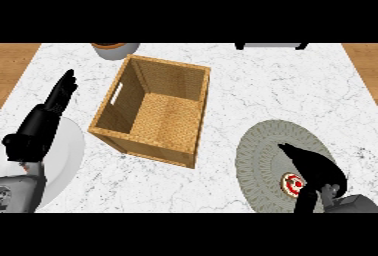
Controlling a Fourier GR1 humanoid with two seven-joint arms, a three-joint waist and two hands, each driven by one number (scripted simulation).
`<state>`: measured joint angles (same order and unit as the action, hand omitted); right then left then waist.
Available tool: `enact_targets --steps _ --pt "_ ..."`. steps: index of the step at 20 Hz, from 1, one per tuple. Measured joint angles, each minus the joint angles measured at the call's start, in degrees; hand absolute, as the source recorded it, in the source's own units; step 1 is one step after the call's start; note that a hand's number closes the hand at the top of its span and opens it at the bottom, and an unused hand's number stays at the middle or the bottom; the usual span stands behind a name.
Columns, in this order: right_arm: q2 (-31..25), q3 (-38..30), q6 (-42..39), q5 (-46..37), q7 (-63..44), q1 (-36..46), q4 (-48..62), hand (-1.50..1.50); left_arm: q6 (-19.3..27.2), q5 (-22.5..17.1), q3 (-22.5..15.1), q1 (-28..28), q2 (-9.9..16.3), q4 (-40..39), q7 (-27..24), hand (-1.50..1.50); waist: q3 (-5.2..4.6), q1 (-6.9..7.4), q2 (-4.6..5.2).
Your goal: Pick the cupcake from the placemat and place it in the basket
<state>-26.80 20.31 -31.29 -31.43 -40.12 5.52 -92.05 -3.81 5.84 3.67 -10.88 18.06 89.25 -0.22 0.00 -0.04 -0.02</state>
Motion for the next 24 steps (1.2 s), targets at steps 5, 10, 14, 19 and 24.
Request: enact_targets --steps 5,10,14,19,24 --pt "1.07 -1.46 0.22 -3.19 3.72 -1.83 2.24 1.5 -0.72 0.87 0.49 -0.02 -0.86 1.79 1.37 0.0 0.0 0.03 -0.01" --pt "3.93 -2.87 2.65 -6.21 5.03 -2.05 4.11 1.5 -1.27 1.62 1.08 -0.27 -1.69 0.77 0.49 0.0 -0.52 -0.11 -0.36" --pt "3.54 -3.07 4.56 -9.17 10.11 -0.74 7.26 1.5 -1.38 2.13 1.06 -0.17 -2.25 1.79 1.22 0.0 -0.76 0.06 -0.61" --pt "3.08 -2.7 7.29 -12.6 14.63 -0.37 8.84 1.5 -1.59 2.61 1.41 -0.48 -2.48 1.28 1.16 0.0 -0.81 0.04 -0.66" --pt "4.29 -2.42 11.57 -17.6 16.1 1.52 10.99 1.5 -2.62 2.07 2.62 0.08 -2.29 0.16 -0.72 0.0 -0.44 0.12 -0.3"
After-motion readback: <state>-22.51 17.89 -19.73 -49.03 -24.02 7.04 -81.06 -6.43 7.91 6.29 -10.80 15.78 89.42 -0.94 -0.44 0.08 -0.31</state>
